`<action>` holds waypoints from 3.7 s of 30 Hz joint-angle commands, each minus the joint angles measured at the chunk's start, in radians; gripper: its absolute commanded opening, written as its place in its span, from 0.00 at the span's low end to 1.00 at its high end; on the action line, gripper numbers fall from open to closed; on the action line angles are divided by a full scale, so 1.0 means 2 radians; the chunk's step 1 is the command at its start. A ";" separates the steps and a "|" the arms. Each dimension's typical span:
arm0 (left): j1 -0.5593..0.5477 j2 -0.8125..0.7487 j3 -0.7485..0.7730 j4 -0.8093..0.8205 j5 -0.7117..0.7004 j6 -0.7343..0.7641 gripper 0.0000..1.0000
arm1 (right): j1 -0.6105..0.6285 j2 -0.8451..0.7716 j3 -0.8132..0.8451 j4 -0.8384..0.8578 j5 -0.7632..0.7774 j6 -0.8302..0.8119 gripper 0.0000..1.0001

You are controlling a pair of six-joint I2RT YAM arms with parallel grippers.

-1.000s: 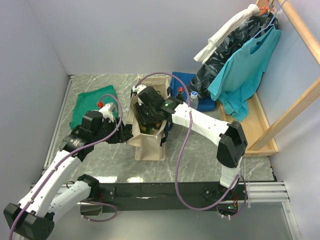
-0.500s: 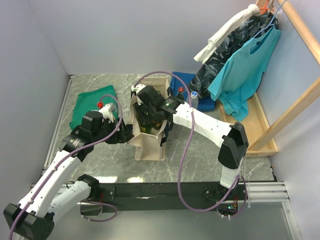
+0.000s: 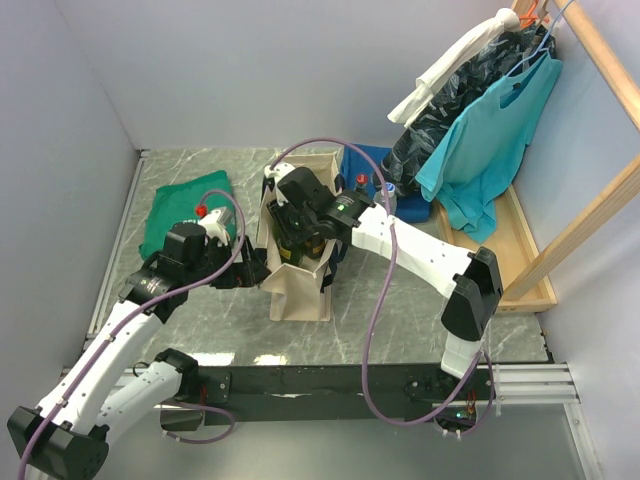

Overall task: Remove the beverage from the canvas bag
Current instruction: Take out the drink from the canvas bag.

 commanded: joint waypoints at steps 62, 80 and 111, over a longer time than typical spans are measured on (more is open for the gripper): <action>-0.003 -0.058 -0.004 -0.006 -0.020 -0.012 0.98 | 0.022 -0.123 0.039 0.051 0.033 -0.024 0.00; -0.001 -0.059 -0.004 -0.006 -0.019 -0.012 0.98 | 0.026 -0.116 0.091 0.030 0.063 -0.041 0.00; 0.003 -0.066 -0.005 -0.003 -0.022 -0.013 0.99 | 0.030 -0.157 0.125 0.034 0.104 -0.070 0.00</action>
